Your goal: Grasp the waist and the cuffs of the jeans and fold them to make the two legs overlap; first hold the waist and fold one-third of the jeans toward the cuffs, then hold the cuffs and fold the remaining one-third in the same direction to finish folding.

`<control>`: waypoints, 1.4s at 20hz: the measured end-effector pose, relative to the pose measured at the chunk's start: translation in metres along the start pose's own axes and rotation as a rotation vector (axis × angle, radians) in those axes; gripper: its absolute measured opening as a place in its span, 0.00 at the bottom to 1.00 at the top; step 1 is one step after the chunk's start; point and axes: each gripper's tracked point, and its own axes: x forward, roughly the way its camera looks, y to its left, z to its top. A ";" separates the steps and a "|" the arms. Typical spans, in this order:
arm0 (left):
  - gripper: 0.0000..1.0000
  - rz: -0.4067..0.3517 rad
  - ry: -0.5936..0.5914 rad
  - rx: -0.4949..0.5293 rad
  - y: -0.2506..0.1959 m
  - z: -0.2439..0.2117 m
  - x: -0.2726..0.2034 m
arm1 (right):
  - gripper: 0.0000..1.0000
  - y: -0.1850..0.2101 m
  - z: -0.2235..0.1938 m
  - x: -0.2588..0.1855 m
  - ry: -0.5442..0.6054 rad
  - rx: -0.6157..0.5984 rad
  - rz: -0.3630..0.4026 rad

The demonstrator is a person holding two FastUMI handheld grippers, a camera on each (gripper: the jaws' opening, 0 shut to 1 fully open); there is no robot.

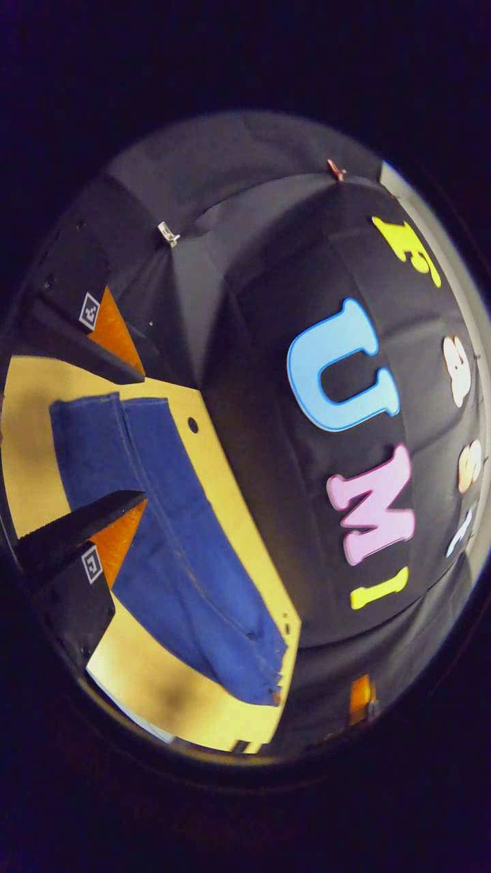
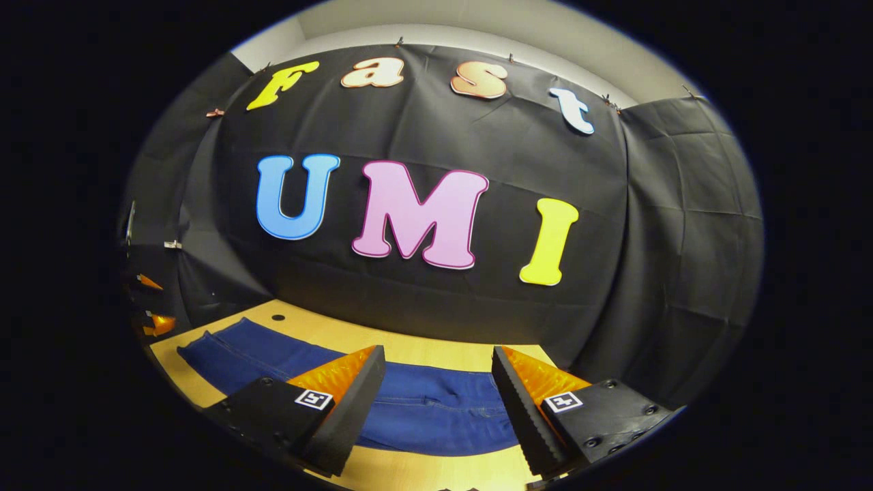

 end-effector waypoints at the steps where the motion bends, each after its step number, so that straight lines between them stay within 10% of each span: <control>1: 0.98 -0.021 0.053 0.082 0.008 -0.025 0.007 | 0.96 -0.006 -0.006 0.002 0.018 -0.009 -0.008; 10: 0.98 -0.338 0.306 0.681 0.002 -0.178 0.055 | 0.96 -0.039 -0.053 0.012 0.135 -0.077 -0.052; 17: 0.90 -0.342 0.294 0.798 0.001 -0.180 0.101 | 0.96 -0.080 -0.085 0.009 0.192 -0.122 -0.112; 19: 0.80 -0.375 0.306 0.819 -0.003 -0.182 0.115 | 0.96 -0.095 -0.095 0.008 0.208 -0.142 -0.138; 23: 0.23 -0.385 0.373 0.814 -0.010 -0.187 0.140 | 0.96 -0.125 -0.110 0.013 0.219 -0.309 -0.115; 28: 0.06 -0.403 0.383 0.742 -0.010 -0.184 0.133 | 0.96 -0.156 -0.130 0.030 0.251 -0.639 0.047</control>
